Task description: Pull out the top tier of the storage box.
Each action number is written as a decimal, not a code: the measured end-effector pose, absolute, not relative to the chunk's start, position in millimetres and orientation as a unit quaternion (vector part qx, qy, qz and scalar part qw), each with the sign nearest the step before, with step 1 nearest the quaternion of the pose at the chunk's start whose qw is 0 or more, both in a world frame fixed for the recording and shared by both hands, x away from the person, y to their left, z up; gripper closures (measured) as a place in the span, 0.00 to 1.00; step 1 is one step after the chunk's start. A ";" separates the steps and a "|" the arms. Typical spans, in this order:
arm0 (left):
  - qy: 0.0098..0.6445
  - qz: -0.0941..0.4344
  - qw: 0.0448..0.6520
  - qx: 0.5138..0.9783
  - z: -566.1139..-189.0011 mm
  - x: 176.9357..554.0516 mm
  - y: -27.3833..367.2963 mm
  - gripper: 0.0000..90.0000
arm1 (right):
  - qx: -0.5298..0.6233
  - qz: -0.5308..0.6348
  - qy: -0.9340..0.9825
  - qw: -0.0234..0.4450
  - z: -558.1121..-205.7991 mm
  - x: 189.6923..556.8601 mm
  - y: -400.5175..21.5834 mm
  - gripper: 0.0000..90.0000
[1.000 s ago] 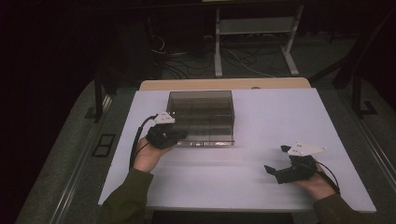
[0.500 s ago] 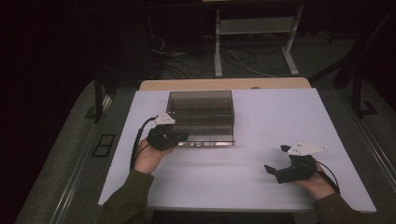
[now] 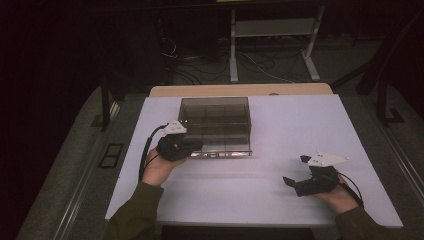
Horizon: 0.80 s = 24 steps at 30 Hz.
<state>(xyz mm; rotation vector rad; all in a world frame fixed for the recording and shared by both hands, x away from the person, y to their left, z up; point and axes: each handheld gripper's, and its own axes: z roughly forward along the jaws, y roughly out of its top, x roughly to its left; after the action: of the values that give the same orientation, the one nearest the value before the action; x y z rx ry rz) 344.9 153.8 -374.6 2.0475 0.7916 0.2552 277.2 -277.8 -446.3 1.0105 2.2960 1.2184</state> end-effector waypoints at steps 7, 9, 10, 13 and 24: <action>0.318 0.099 0.459 0.823 -368.8 345.7 164.4 0.72 | 0.357 0.431 0.810 0.176 -446.1 278.4 -277.0 0.01; 0.319 0.100 0.461 0.822 -367.4 346.6 167.2 0.68 | 0.357 0.428 0.812 0.174 -446.8 279.1 -276.6 0.01; 0.317 0.100 0.461 0.823 -366.3 347.1 169.0 0.67 | 0.356 0.428 0.812 0.174 -447.0 279.2 -276.7 0.01; 0.315 0.101 0.459 0.825 -363.5 346.1 173.5 0.61 | 0.356 0.431 0.810 0.175 -446.7 279.2 -277.4 0.01; 0.321 0.116 0.459 0.820 -358.6 340.9 189.4 0.50 | 0.353 0.431 0.812 0.173 -446.4 278.6 -276.0 0.01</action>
<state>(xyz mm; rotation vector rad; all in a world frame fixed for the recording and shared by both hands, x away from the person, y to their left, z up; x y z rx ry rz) 340.9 189.4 -358.6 2.0209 0.7912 0.2850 278.6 -276.0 -446.4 1.0025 2.3034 1.2231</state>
